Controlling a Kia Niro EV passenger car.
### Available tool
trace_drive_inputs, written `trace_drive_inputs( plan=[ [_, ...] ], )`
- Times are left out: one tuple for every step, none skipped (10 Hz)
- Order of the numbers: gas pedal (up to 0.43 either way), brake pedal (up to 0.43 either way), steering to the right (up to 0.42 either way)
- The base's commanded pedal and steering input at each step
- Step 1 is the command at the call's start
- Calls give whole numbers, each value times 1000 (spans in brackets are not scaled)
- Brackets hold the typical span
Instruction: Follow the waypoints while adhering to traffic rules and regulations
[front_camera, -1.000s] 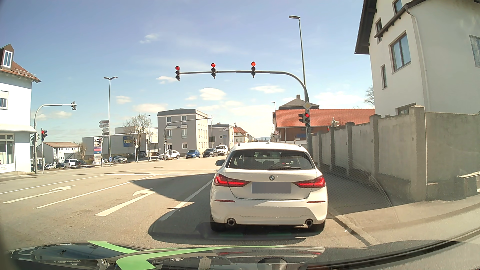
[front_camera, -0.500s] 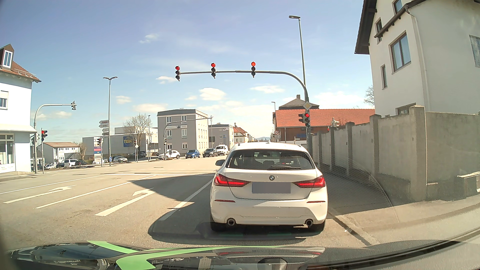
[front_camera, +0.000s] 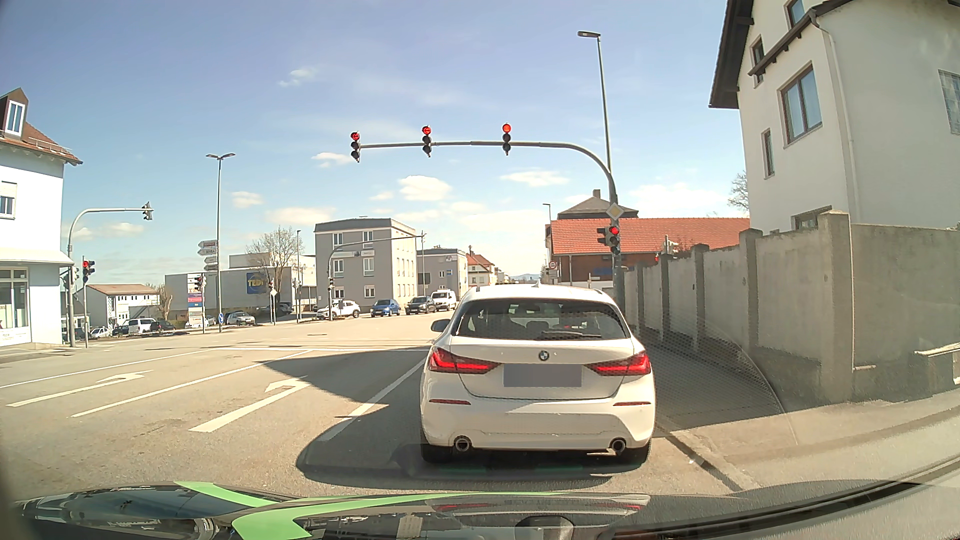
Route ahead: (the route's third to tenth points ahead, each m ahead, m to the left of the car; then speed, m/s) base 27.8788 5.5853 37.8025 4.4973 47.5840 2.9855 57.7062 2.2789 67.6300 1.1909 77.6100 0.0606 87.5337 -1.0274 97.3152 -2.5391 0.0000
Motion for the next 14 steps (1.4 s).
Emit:
trace_drive_inputs(
  plan=[
    [0, 323, -4],
    [0, 323, -4],
    [0, 323, -3],
    [0, 323, -4],
    [0, 323, -4],
    [0, 323, -4],
    [0, 323, -4],
    [0, 323, -4],
    [0, 323, -4],
    [0, 323, -4],
    [0, 323, -4],
    [0, 323, -4],
    [0, 323, -3],
    [0, 323, -3]
  ],
)
